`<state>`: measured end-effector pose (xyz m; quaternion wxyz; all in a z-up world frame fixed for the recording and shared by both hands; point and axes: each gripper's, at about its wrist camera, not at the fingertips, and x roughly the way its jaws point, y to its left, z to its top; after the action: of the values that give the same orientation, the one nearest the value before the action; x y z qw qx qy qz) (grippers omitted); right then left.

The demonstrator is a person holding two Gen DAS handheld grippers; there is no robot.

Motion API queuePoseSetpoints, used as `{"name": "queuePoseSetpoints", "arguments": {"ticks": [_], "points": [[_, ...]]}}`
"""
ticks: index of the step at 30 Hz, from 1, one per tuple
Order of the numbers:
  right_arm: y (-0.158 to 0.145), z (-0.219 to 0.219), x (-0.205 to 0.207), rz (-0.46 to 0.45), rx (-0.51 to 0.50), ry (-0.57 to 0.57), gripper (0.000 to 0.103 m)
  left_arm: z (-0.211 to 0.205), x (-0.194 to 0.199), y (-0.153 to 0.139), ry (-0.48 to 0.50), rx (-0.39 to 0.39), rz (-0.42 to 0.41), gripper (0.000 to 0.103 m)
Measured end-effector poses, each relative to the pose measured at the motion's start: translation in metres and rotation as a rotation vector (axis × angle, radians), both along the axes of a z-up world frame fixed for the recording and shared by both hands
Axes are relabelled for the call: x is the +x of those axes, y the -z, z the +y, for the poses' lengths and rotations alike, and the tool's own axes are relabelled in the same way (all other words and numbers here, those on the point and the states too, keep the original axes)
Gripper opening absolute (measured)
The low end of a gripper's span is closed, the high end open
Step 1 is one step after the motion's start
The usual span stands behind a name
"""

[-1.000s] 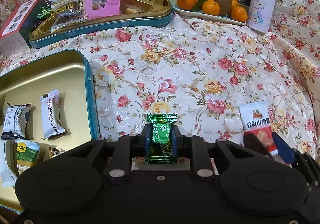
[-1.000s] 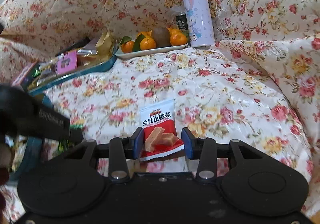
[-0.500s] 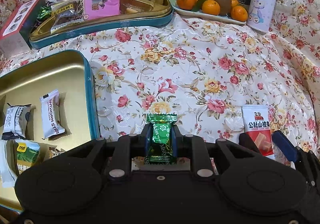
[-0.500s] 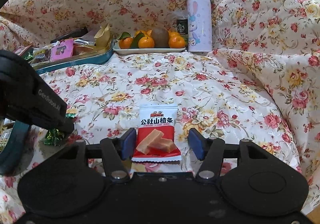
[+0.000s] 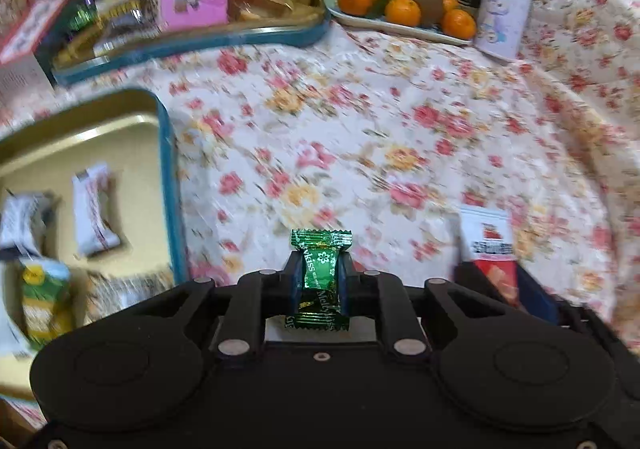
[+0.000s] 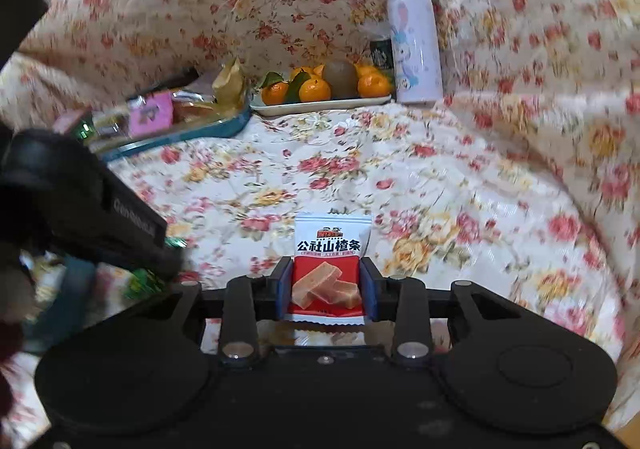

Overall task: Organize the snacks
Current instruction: 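Carry the green candy and hawthorn packet over the gold tin tray with both tools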

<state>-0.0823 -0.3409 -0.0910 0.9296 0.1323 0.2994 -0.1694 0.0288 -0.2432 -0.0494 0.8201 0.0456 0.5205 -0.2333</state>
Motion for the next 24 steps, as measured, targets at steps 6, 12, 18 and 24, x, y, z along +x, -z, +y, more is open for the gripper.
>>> {"name": "queuePoseSetpoints", "arguments": {"ticks": [6, 12, 18, 24], "points": [[-0.015, 0.004, -0.023, -0.02, 0.035, -0.003, 0.037, 0.012, -0.026, -0.018, 0.02, -0.023, -0.02, 0.022], [-0.032, 0.018, -0.05, -0.029, 0.058, -0.058, 0.037, 0.038, -0.054, -0.03, 0.019, -0.022, -0.023, 0.022], [-0.036, 0.041, -0.071, 0.014, 0.11, -0.156, 0.037, 0.072, -0.078, -0.031, 0.003, -0.004, -0.015, 0.022], [-0.031, 0.07, -0.088, 0.089, 0.132, -0.274, 0.037, 0.104, -0.096, -0.028, -0.023, 0.026, -0.01, 0.022]]}}
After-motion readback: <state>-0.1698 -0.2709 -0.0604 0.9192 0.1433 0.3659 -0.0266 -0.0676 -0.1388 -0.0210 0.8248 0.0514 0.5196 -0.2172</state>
